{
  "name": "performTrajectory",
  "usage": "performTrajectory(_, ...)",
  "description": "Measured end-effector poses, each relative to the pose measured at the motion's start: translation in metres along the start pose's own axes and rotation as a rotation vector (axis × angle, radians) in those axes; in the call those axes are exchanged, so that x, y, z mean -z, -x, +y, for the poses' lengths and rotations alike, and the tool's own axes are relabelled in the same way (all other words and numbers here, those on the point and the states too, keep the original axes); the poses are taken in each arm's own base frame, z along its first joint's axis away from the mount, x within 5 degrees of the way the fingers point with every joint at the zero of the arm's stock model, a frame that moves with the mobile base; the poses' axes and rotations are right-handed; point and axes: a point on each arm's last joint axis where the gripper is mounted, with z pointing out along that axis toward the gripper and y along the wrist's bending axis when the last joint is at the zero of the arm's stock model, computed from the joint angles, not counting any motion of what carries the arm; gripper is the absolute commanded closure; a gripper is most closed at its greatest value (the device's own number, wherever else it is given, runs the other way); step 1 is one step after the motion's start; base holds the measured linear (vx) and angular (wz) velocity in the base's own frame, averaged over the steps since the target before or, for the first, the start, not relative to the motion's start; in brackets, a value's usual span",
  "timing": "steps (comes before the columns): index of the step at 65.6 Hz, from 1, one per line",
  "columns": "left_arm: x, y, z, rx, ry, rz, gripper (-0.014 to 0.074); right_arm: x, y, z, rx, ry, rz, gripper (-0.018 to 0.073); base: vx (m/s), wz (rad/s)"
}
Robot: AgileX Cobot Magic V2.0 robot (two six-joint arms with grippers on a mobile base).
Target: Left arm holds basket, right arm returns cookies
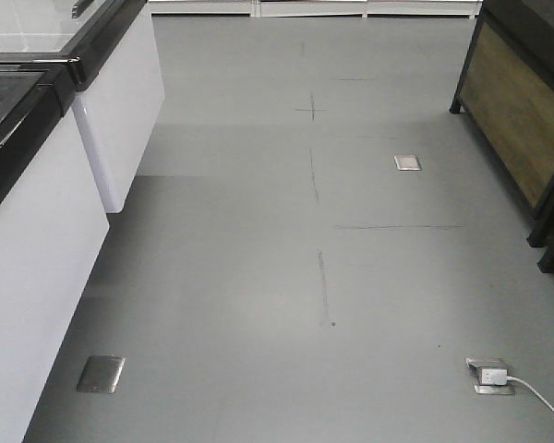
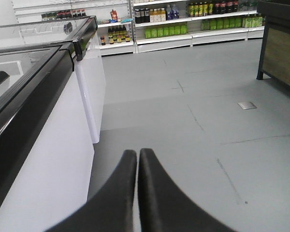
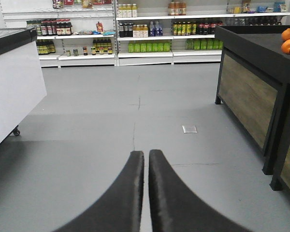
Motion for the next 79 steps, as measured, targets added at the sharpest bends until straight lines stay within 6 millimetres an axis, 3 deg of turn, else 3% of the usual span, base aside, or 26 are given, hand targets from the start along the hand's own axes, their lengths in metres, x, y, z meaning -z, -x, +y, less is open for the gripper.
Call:
performTrajectory(27, 0.000, 0.009, 0.001, -0.004, 0.016, -0.095, 0.0603, 0.000, 0.000, 0.000, 0.000, 0.000, 0.000, 0.0566, 0.00, 0.00)
performTrajectory(60, 0.023, 0.059, 0.010, -0.003, 0.119, -0.714, 0.0603, 0.000, 0.000, 0.000, 0.000, 0.000, 0.000, 0.0566, 0.00, 0.00)
performTrajectory(70, 0.030, 0.069, 0.011, 0.020, 0.127, -0.829, 0.0603, 0.000, 0.000, 0.000, 0.000, 0.000, 0.000, 0.0566, 0.00, 0.00)
performTrajectory(79, 0.040, 0.089, 0.012, 0.084, 0.100, -0.905, 0.0601, 0.000, 0.000, 0.000, 0.000, 0.000, 0.000, 0.0566, 0.00, 0.00)
